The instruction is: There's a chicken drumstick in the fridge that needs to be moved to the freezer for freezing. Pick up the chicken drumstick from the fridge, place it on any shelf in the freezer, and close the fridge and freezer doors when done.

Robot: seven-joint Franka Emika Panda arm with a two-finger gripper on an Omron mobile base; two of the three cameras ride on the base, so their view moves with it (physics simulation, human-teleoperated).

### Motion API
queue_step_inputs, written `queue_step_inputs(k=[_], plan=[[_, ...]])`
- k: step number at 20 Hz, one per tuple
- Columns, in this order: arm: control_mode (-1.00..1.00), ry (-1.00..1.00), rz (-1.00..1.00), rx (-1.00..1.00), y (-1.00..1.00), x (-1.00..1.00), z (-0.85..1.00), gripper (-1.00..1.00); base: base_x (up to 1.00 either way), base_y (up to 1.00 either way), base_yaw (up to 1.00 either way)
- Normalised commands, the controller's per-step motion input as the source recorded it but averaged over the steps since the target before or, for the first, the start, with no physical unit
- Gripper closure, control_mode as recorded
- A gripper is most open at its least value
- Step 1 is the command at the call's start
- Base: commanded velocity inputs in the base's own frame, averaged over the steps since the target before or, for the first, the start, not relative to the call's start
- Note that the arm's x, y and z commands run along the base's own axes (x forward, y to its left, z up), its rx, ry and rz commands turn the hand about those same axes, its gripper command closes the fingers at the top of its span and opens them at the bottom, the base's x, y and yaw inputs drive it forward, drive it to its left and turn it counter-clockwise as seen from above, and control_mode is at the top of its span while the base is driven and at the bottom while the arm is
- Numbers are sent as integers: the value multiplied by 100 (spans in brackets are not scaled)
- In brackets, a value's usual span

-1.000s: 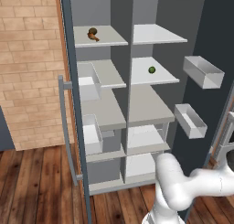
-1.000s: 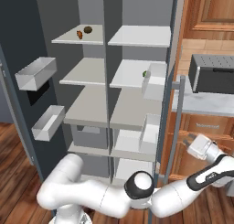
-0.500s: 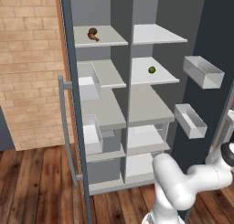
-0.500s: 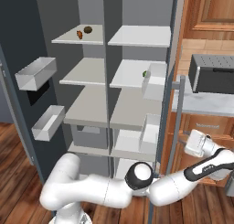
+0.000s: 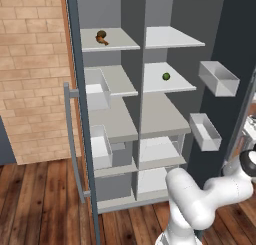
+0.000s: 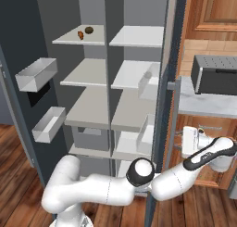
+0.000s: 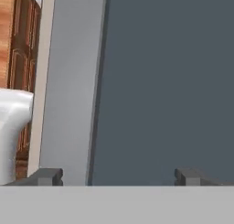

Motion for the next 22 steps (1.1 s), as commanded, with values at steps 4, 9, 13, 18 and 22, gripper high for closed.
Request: queue_step_inputs(k=[4,9,13,18,22], plan=[[-100,-6,-30,-19,100,-58,0,-100,0,0,0],[-100,-3,-41,-6,100,-51,-2,-100,0,0,0],[-100,-8,-50,5,100,-74,-14,-100,0,0,0],[-100,-15,-52,17,100,-84,-16,-100,0,0,0],[-100,-10,-53,14,100,-22,0,-100,0,0,0]])
